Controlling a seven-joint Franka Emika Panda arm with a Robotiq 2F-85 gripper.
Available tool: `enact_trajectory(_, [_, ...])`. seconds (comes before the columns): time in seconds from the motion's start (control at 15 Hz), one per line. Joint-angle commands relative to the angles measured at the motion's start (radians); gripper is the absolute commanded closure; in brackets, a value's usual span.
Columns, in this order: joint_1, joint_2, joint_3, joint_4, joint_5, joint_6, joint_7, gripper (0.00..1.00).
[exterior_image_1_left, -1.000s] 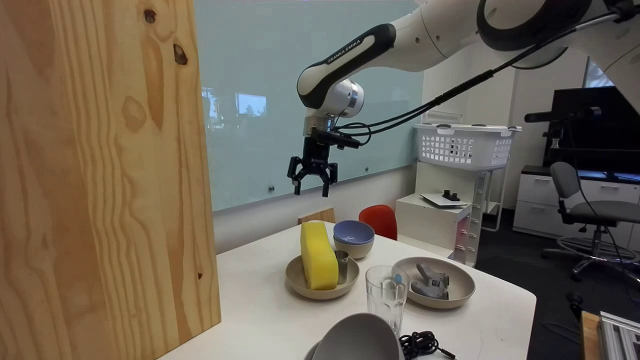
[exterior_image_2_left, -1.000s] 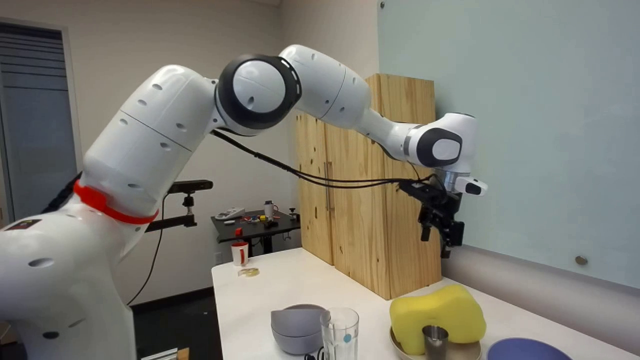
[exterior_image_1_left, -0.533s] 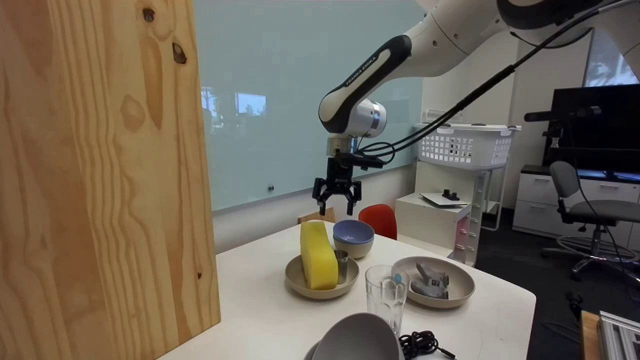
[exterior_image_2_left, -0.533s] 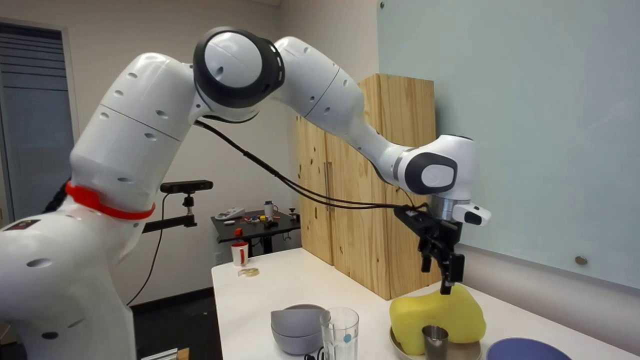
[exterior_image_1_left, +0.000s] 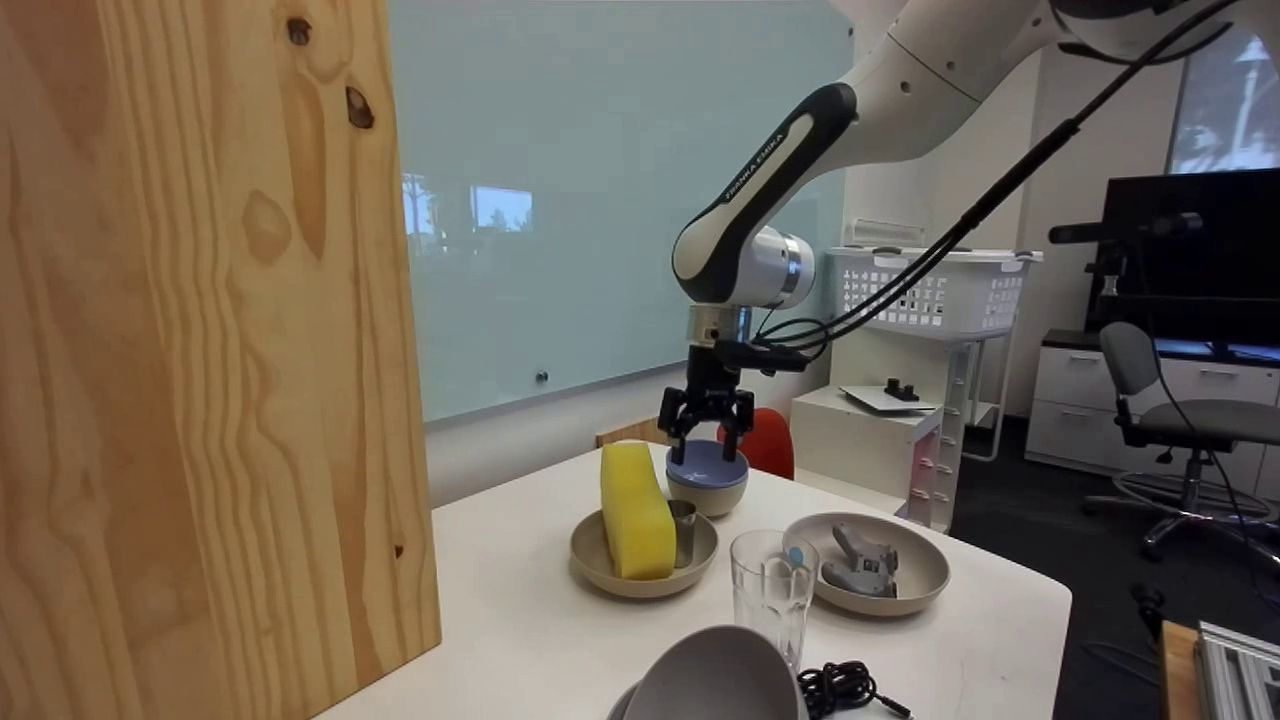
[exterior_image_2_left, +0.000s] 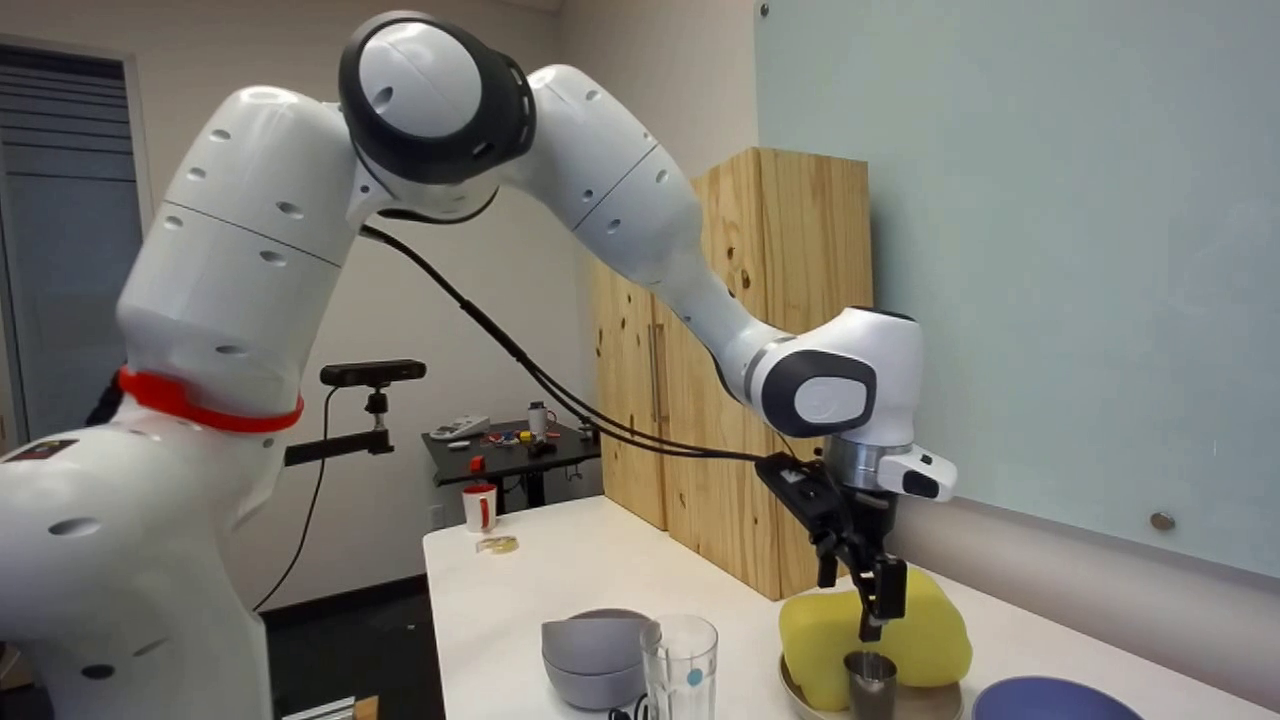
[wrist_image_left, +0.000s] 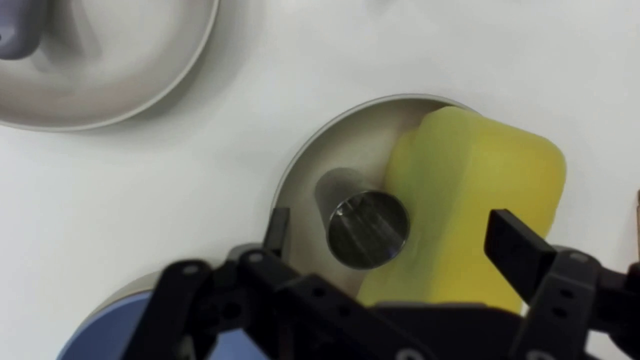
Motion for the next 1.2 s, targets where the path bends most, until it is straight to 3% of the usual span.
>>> enact_trajectory(0.0, [-0.012,-0.021,0.001,-0.067,0.018,0.100,-0.076,0.00])
enact_trajectory(0.73, [-0.013,-0.008,0.013,-0.046,-0.006,0.213,-0.151,0.00])
enact_trajectory(1.13, [-0.036,0.032,0.083,-0.010,0.081,0.286,-0.203,0.00])
